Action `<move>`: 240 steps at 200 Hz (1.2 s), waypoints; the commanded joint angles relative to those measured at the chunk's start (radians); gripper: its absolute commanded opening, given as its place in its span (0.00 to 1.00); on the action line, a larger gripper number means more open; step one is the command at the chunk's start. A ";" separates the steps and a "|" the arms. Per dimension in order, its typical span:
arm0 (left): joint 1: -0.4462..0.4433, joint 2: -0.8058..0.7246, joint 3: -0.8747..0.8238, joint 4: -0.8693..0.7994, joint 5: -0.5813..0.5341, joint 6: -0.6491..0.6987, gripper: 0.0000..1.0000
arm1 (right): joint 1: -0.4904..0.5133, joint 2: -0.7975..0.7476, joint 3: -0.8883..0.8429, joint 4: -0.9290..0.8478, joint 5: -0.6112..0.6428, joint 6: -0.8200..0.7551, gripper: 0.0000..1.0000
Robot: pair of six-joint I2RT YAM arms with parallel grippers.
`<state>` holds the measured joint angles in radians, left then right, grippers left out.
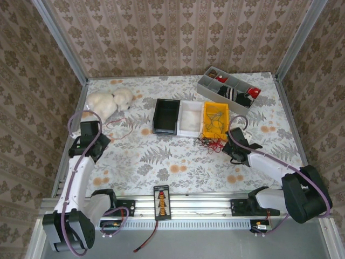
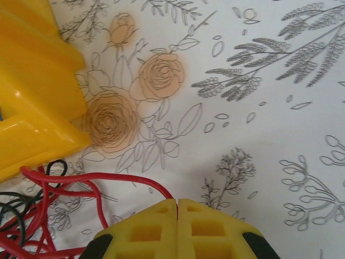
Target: Untangle the cables
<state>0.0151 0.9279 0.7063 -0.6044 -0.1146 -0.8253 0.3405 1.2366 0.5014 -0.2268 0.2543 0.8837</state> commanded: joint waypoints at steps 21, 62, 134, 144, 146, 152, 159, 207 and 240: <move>-0.072 -0.056 0.026 0.226 0.239 0.117 0.00 | 0.112 0.068 0.017 0.130 -0.136 -0.181 0.00; -0.111 -0.062 0.114 0.250 0.314 0.185 0.00 | 0.175 0.108 0.067 0.186 -0.272 -0.320 0.00; -0.315 0.024 0.180 0.272 0.279 0.229 0.00 | 0.192 0.108 0.094 0.207 -0.313 -0.338 0.39; -0.345 0.043 0.184 0.274 0.264 0.227 0.00 | 0.190 0.077 0.091 0.203 -0.270 -0.329 0.46; -0.350 0.045 0.185 0.274 0.259 0.227 0.00 | 0.190 0.071 0.090 0.200 -0.262 -0.327 0.47; -0.366 0.055 0.189 0.270 0.236 0.226 0.00 | 0.190 0.047 0.089 0.195 -0.230 -0.323 0.50; -0.384 0.067 0.192 0.259 0.202 0.217 0.00 | 0.189 0.021 0.088 0.185 -0.195 -0.318 0.52; -0.503 0.140 0.240 0.201 0.026 0.207 0.00 | 0.163 -0.115 0.099 0.096 -0.010 -0.292 0.55; -0.574 0.223 0.298 0.138 -0.041 0.262 0.00 | 0.108 -0.146 0.088 0.089 -0.014 -0.269 0.54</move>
<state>-0.5179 1.1080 0.9535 -0.4026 -0.0593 -0.6151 0.4824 1.1141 0.5774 -0.0906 0.1841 0.5831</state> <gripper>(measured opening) 0.050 0.545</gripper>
